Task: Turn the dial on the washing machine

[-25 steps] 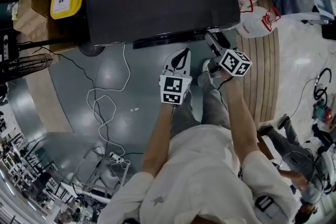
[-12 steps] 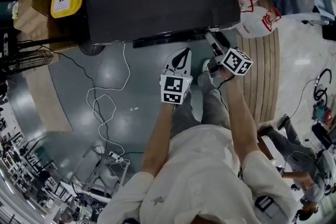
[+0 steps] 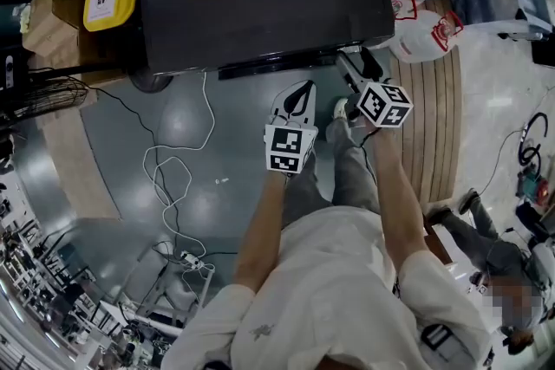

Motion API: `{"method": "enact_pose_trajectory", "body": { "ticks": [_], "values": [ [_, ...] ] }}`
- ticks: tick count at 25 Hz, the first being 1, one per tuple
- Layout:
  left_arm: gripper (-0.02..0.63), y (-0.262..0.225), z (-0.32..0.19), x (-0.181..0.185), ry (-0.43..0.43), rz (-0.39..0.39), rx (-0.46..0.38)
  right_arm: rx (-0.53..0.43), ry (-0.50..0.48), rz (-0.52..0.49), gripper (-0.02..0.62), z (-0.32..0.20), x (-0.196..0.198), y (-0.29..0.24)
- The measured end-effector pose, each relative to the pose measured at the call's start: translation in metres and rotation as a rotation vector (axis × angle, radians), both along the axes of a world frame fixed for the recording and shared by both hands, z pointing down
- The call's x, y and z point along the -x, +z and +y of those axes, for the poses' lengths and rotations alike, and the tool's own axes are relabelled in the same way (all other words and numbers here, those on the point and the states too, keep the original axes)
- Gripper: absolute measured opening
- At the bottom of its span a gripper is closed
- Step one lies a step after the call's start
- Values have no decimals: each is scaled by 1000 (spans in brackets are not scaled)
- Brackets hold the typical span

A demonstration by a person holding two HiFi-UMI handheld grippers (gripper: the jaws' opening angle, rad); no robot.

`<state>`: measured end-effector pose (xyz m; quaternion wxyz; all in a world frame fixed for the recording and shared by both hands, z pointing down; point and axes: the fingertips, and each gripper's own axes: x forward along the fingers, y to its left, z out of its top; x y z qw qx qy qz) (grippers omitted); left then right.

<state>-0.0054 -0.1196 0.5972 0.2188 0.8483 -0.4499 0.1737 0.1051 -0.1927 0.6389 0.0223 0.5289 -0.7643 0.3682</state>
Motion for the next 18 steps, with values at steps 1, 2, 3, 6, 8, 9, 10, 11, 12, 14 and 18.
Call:
{"method": "enact_pose_trajectory", "body": {
  "ticks": [1, 2, 3, 6, 8, 9, 10, 11, 12, 14, 18],
  "values": [
    [12, -1, 0, 0, 0, 0, -1, -10, -9, 39, 331, 0, 1, -1],
    [12, -2, 0, -1, -1, -1, -1, -21, -18, 78, 330, 0, 1, -2],
    [12, -1, 0, -1, -2, -2, 2, -32, -28, 119, 330, 0, 2, -3],
    [12, 1, 2, 1, -9, -3, 7, -58, -59, 249, 330, 1, 4, -4],
    [12, 0, 2, 1, -11, -3, 4, -62, -70, 340, 327, 1, 4, -1],
    [12, 0, 2, 2, -9, -5, 4, -61, -69, 384, 324, 2, 3, 0],
    [12, 0, 3, 2, -8, -7, 4, -60, -66, 424, 324, 2, 3, 1],
    [12, 1, 4, 2, -8, -8, 5, -60, -64, 459, 324, 2, 2, 2],
    [12, 2, 4, 2, -10, -8, 5, -62, -65, 491, 324, 2, 2, 3],
    [12, 3, 6, 2, -13, -8, 9, -70, -79, 542, 324, 2, 4, 4],
    [12, 2, 6, 4, -16, -11, 9, -76, -94, 589, 313, 0, 8, 6]
  ]
}}
